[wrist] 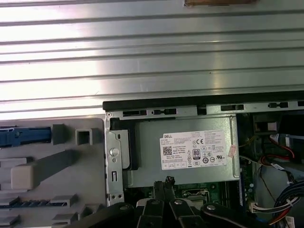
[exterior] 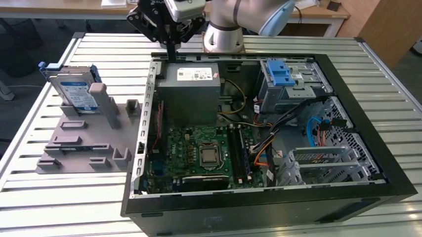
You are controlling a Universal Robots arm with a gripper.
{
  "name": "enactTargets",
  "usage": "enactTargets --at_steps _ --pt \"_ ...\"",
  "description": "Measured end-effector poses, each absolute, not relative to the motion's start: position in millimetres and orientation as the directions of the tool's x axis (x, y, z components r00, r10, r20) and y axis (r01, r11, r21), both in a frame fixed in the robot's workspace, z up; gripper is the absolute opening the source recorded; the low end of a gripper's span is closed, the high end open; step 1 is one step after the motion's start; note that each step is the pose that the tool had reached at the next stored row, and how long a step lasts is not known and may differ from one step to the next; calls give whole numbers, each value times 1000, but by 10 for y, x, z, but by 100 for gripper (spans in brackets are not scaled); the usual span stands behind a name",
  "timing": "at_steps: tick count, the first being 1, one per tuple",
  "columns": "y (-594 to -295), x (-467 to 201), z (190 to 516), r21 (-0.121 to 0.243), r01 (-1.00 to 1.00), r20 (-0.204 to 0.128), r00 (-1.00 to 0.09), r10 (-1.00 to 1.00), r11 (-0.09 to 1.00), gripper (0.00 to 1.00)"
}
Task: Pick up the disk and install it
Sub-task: 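Reach for the disk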
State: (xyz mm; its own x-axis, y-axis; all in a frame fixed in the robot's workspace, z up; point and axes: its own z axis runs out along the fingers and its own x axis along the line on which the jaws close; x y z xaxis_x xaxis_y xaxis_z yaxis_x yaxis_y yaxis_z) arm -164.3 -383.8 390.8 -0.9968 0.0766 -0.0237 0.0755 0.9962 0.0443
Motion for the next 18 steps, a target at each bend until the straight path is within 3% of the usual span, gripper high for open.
enactTargets --at_steps 18 --pt "-3788 -1811 3894 44 76 -22 -997 77 996 11"
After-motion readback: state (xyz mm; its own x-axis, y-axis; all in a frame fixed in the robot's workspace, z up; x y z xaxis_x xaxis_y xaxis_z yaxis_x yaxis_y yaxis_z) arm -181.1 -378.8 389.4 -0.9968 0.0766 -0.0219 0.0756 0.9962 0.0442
